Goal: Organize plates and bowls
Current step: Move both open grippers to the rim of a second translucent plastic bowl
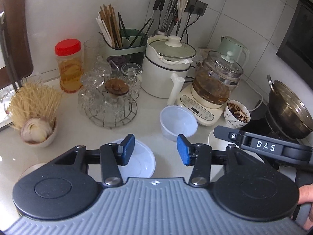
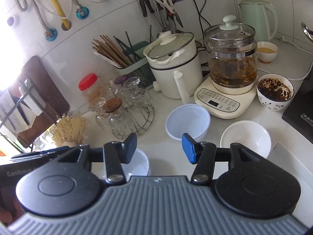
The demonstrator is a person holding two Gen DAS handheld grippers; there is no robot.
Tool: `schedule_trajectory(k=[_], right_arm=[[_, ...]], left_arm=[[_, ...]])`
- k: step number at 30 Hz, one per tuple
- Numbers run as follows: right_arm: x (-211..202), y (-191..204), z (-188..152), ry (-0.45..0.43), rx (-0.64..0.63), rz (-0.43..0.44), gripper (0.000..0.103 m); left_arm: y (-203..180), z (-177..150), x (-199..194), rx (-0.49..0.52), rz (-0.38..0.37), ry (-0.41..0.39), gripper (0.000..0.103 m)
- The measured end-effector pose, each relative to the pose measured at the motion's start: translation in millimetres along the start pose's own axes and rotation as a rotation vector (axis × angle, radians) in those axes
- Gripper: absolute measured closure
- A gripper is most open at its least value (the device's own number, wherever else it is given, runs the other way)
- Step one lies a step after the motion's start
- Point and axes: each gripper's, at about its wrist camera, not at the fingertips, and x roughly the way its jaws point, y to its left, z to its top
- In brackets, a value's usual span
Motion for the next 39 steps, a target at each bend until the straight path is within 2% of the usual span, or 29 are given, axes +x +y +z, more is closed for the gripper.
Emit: schedule_trajectory(k=[7, 9, 12, 20, 25, 32, 36, 37, 39], right_arm=[[26, -20, 18, -0.005, 0.035, 0.009, 0.048], [36, -23, 20, -0.018, 0.025, 0.0, 0.048], [64, -30, 23, 0.017, 0.049, -0.006, 0.048], [114, -44, 35, 0.065, 0.037, 0.024, 0.049], [134, -59, 44, 0.121, 0.034, -0.017, 0.05], [158, -95, 53, 0.166, 0.095, -0.067, 0.05], [172, -110, 55, 0.203, 0.105, -0.081, 0.057], [176, -113, 55, 0.216, 0.113, -0.078, 0.064], [181, -117, 55, 0.241, 0.132, -0.072, 0.067]], left_arm=[[-7, 13, 43, 0.003, -0.014, 0.034, 0.049], [-3, 16, 59, -0.041, -0.05, 0.068, 0.049], [5, 21, 86, -0.1, -0.055, 0.121, 0.049], [20, 24, 145, -0.19, -0.057, 0.182, 0.049], [19, 25, 175, -0.223, -0.072, 0.223, 0.049], [13, 25, 209, -0.257, -0.077, 0.26, 0.051], [2, 25, 228, -0.211, -0.062, 0.279, 0.06], [-2, 25, 232, -0.199, -0.061, 0.282, 0.061], [-6, 25, 240, -0.197, -0.053, 0.292, 0.063]])
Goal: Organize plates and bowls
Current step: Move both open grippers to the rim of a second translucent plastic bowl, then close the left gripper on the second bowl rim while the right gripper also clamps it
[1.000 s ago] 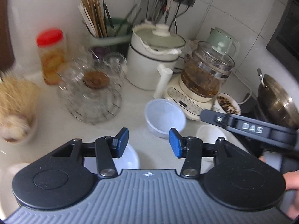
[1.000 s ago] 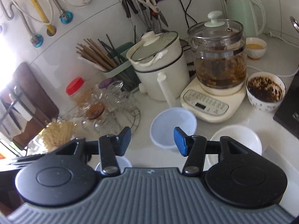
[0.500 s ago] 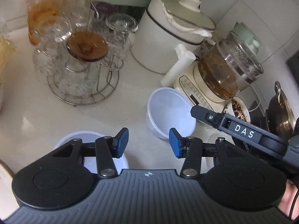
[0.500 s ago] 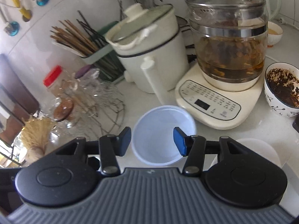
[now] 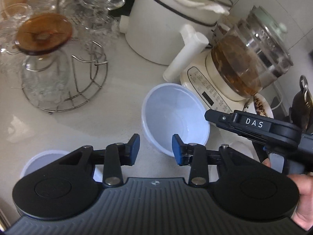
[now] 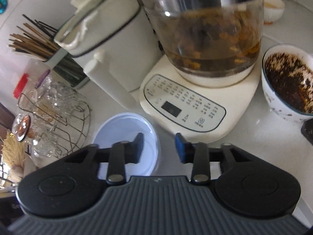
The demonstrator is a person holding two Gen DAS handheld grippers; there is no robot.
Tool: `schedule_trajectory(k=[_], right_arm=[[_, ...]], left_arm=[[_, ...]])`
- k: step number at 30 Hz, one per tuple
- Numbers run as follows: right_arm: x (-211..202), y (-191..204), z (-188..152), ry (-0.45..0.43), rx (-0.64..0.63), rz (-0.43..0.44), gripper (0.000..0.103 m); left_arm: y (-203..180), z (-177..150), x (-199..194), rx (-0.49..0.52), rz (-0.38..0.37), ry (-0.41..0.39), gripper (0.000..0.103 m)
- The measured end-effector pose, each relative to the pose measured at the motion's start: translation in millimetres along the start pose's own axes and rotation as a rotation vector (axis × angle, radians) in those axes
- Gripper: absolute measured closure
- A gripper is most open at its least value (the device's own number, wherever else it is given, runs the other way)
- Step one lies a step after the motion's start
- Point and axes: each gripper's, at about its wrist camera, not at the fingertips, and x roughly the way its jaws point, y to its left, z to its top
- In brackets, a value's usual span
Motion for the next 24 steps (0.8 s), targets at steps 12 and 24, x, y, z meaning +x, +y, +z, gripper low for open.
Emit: schedule_trajectory(k=[12, 24], right_arm=[[22, 4, -4, 0.054, 0.01, 0.033, 0.08], [19, 13, -4, 0.038, -0.002, 0.024, 0.091]], left_arm=[[14, 8, 26, -0.085, 0.009, 0.042, 0.086], [20, 6, 13, -0.085, 0.0, 0.018, 0.091]])
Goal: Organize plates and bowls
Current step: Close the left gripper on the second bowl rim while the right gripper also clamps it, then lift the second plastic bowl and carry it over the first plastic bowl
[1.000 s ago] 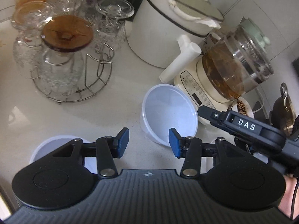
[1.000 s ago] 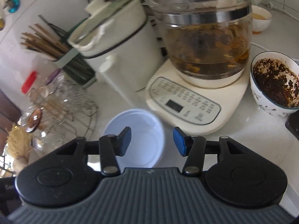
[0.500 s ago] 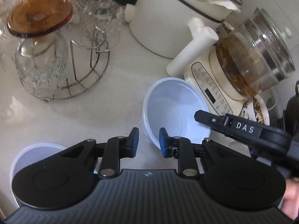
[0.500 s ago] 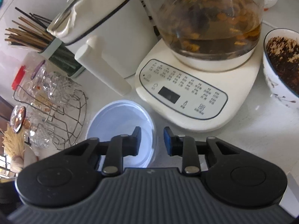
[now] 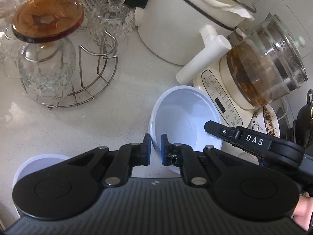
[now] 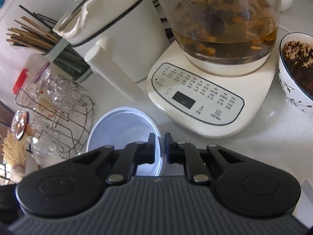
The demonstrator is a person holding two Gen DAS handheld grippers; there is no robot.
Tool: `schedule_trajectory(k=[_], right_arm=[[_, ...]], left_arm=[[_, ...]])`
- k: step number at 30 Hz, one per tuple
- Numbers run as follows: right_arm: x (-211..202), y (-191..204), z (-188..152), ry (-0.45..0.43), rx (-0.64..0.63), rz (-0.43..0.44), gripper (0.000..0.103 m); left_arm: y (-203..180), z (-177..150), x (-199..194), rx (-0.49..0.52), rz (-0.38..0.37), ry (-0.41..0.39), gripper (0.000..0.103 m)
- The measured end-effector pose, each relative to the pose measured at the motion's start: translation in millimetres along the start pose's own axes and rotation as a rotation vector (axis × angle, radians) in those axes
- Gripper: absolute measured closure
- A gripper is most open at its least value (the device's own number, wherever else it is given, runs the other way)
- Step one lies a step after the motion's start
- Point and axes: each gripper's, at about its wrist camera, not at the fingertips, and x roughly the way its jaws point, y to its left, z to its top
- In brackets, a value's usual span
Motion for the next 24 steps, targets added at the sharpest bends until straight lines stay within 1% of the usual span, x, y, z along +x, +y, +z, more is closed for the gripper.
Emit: schedule_trajectory(k=[6, 11, 16, 20, 24], right_arm=[[-7, 0, -6, -0.002, -0.004, 0.03, 0.09], [-25, 5, -12, -0.035, -0.024, 0.057, 0.09], [-36, 8, -14, -0.051, -0.024, 0.077, 0.09], [-46, 13, -21, -0.067, -0.037, 0.055, 0.09], [-52, 15, -25, -0.075, -0.032, 0.051, 0.09]], left_arm=[[2, -7, -12, -0.011, -0.008, -0.017, 0.092], [-1, -10, -28, 0.001, -0.001, -0.032, 0.092], [-5, -12, -42, 0.015, 0.004, -0.041, 0.092], [-9, -15, -52, 0.034, 0.006, -0.044, 0.092], [-9, -18, -63, 0.042, -0.004, -0.051, 0.092]])
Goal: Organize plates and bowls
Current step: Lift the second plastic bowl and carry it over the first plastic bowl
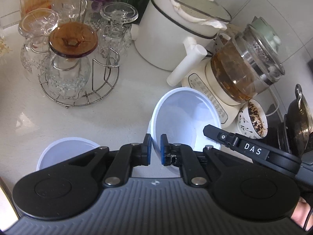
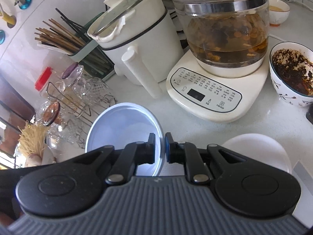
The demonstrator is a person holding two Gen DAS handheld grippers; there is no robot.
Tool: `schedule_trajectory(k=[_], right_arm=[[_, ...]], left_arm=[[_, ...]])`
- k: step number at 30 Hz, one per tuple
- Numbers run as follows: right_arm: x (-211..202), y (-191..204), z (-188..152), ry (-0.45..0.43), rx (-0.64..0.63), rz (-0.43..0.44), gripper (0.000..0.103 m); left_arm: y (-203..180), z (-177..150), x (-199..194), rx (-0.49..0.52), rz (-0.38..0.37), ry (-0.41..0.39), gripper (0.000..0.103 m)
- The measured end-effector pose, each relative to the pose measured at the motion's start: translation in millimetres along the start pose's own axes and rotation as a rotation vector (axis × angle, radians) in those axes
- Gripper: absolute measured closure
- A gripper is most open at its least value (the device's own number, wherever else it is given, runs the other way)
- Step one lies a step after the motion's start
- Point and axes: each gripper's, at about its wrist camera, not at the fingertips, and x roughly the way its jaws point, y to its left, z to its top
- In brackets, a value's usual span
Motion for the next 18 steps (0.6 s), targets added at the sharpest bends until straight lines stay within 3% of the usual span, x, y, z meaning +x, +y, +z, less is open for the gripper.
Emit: schedule_trajectory(k=[18], right_arm=[[-30, 48, -32, -0.06, 0.027, 0.012, 0.09]], left_arm=[[27, -20, -56, 0.07, 0.016, -0.03, 0.092]])
